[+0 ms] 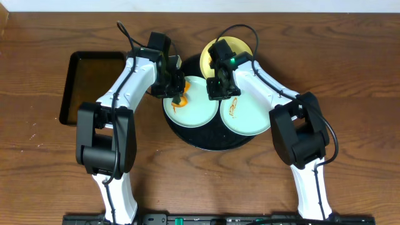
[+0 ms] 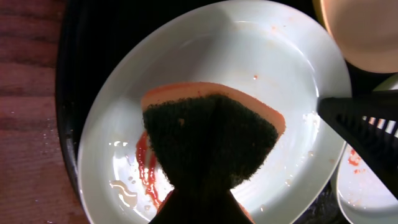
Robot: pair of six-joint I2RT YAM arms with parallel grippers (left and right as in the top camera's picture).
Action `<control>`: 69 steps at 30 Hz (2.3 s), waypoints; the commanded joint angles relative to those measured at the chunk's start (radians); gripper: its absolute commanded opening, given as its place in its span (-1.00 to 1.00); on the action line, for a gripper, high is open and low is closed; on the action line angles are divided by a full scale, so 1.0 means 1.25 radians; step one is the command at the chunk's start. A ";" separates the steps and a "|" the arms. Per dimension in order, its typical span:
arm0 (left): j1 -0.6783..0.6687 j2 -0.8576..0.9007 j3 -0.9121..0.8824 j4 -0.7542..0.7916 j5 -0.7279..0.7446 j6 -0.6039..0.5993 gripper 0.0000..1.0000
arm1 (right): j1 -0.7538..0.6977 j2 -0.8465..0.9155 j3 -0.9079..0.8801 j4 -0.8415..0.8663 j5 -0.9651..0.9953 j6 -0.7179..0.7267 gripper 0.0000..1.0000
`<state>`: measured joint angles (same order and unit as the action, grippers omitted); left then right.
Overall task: Clean dirty plates on tray and stack at the side
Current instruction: 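Scrub the left green plate with the sponge in the left gripper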
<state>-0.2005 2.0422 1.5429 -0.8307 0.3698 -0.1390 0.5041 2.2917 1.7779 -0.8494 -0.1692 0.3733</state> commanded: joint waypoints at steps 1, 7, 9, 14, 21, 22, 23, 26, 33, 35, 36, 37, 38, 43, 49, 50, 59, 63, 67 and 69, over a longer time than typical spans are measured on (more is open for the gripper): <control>-0.013 -0.002 -0.001 -0.001 0.023 -0.013 -0.85 | 0.011 0.034 -0.005 0.004 0.018 -0.009 -0.98; -0.047 -0.002 -0.001 0.023 0.023 -0.013 -0.84 | 0.010 0.034 -0.005 0.001 0.017 -0.012 -0.98; -0.060 0.001 -0.002 0.033 -0.011 -0.047 -0.84 | 0.010 0.034 -0.005 0.000 0.015 -0.012 -0.98; -0.073 0.024 -0.003 0.032 -0.138 -0.160 -0.76 | 0.007 0.034 -0.005 -0.002 0.012 -0.012 -0.98; -0.081 0.074 -0.003 0.029 -0.135 -0.196 -0.74 | -0.001 0.034 -0.004 -0.005 0.012 -0.012 -0.98; -0.086 0.076 -0.003 0.029 -0.135 -0.197 -0.73 | -0.002 0.034 -0.004 -0.005 0.012 -0.012 -0.98; -0.091 0.077 -0.003 0.029 -0.135 -0.196 -0.71 | -0.001 0.034 -0.004 -0.005 0.012 -0.012 -0.98; -0.107 0.076 -0.003 0.029 -0.136 -0.196 -0.23 | -0.001 0.034 -0.004 -0.005 0.012 -0.012 -0.98; -0.110 0.062 -0.002 0.024 -0.139 -0.179 -0.09 | -0.001 0.034 -0.004 -0.005 0.012 -0.012 -0.97; -0.109 0.052 0.001 0.020 -0.143 -0.168 -0.09 | -0.001 0.034 -0.004 -0.004 0.012 -0.012 -0.96; -0.109 0.040 0.003 0.016 -0.145 -0.161 -0.09 | -0.002 0.034 -0.004 -0.004 0.012 -0.012 -0.95; -0.109 0.033 0.003 0.016 -0.145 -0.155 -0.09 | -0.002 0.034 -0.004 -0.004 0.012 -0.012 -0.95; -0.109 0.023 0.003 0.016 -0.145 -0.152 -0.09 | -0.002 0.034 -0.004 -0.003 0.012 -0.012 -0.95; -0.109 -0.005 0.003 0.016 -0.199 -0.153 -0.05 | -0.003 0.034 -0.004 -0.003 0.012 -0.012 -0.95; -0.110 -0.003 0.003 0.002 -0.201 -0.153 -0.05 | -0.003 0.034 -0.004 -0.003 0.012 -0.012 -0.92; -0.110 -0.003 0.003 0.000 -0.201 -0.153 -0.06 | -0.003 0.034 -0.004 -0.004 0.012 -0.012 -0.93; -0.122 -0.003 -0.029 -0.006 -0.201 -0.153 -0.06 | -0.003 0.034 -0.004 -0.003 0.012 -0.012 -0.93; -0.136 -0.003 -0.029 0.007 -0.201 -0.153 -0.06 | -0.003 0.034 -0.004 -0.003 0.012 -0.012 -0.93; -0.148 -0.003 -0.029 0.014 -0.201 -0.153 -0.06 | -0.003 0.034 -0.004 -0.003 0.012 -0.012 -0.93; -0.151 -0.003 -0.029 0.015 -0.201 -0.153 -0.07 | -0.003 0.034 -0.004 -0.003 0.012 -0.012 -0.93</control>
<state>-0.3832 2.0533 1.5135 -0.8104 0.1299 -0.3397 0.5007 2.2921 1.7782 -0.8513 -0.1745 0.3698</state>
